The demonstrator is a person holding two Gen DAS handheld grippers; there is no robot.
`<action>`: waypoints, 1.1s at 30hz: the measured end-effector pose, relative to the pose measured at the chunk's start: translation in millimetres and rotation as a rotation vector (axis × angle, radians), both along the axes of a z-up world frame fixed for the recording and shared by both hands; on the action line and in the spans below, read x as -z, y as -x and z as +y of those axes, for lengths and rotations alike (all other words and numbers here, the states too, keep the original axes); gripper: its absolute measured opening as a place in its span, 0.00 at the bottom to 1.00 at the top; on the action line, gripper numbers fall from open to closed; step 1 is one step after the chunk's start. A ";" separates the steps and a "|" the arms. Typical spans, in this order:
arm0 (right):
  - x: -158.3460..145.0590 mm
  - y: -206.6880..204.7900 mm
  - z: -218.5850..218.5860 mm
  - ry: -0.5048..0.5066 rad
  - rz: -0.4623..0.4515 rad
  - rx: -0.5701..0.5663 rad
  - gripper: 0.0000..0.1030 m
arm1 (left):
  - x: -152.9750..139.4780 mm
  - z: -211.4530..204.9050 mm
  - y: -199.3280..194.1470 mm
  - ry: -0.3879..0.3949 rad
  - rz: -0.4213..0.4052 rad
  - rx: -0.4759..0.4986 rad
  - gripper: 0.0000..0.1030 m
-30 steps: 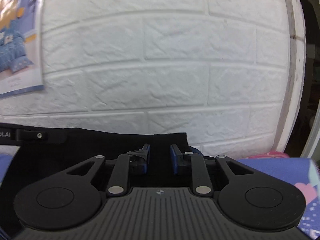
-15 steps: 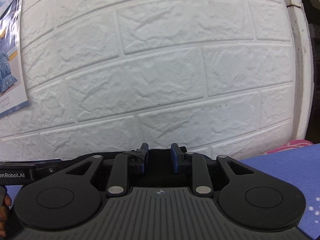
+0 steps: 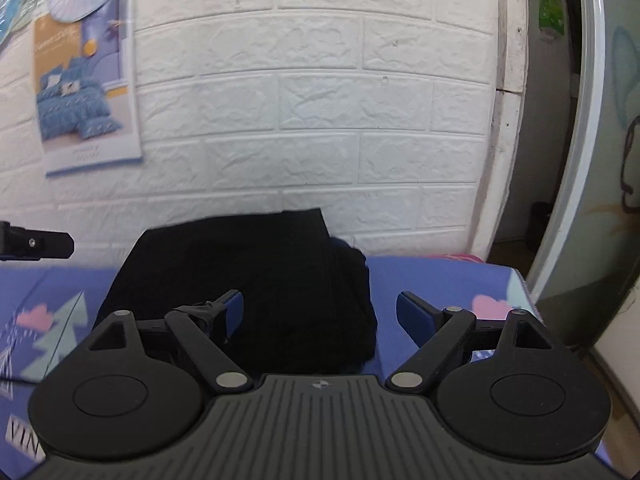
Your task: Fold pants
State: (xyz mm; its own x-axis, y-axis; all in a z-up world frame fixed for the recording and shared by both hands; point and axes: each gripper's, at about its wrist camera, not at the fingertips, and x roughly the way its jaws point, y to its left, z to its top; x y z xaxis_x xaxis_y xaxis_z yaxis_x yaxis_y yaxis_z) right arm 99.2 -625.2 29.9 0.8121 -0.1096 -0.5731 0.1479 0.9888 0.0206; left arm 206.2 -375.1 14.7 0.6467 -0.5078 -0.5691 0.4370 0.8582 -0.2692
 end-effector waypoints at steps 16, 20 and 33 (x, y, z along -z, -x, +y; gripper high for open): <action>-26.8 67.8 42.8 0.004 0.078 -0.037 1.00 | -18.0 28.6 90.5 -0.095 -0.019 -0.078 0.89; -29.0 77.3 45.7 -0.011 0.085 -0.024 1.00 | -19.5 29.7 100.5 -0.111 -0.029 -0.071 0.89; -38.9 91.7 49.8 0.015 0.068 -0.017 1.00 | -24.9 30.5 118.2 -0.118 -0.053 -0.055 0.89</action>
